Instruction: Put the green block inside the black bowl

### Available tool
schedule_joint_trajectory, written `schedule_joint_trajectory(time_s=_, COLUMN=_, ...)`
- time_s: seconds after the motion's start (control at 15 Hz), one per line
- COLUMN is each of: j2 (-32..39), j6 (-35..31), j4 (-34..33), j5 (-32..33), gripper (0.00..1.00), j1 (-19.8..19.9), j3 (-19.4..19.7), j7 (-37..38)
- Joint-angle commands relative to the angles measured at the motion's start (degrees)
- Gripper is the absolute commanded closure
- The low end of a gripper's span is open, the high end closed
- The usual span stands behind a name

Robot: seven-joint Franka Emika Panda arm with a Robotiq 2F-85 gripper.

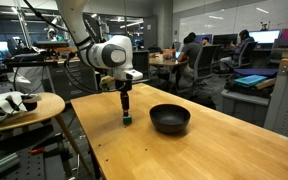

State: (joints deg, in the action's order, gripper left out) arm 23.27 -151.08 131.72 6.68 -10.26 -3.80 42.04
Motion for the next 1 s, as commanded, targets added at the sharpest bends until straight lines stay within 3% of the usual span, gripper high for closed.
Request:
schedule_joint_trajectory(time_s=0.0, j2=0.7, j6=-0.4, j4=-0.6, j5=-2.9, gripper=0.0, j1=-1.4, j3=1.4, j7=-1.2)
schedule_joint_trajectory(time_s=0.2, j2=1.5, j6=-0.4, j4=-0.8, j5=-3.8, gripper=0.0, j1=-1.2, j3=1.5, j7=-1.8)
schedule_joint_trajectory(time_s=0.4, j2=2.3, j6=-0.2, j4=-1.0, j5=-4.0, gripper=0.34, j1=-1.3, j3=1.8, j7=-2.2)
schedule_joint_trajectory(time_s=0.67, j2=2.4, j6=-0.1, j4=-0.7, j5=-3.6, gripper=0.67, j1=-1.9, j3=2.7, j7=-1.8)
schedule_joint_trajectory(time_s=0.8, j2=1.8, j6=-0.3, j4=-0.1, j5=-3.8, gripper=0.8, j1=-1.8, j3=2.7, j7=-1.9)
schedule_joint_trajectory(time_s=0.93, j2=1.0, j6=-0.3, j4=0.6, j5=-3.5, gripper=0.83, j1=-2.2, j3=3.0, j7=-1.3)
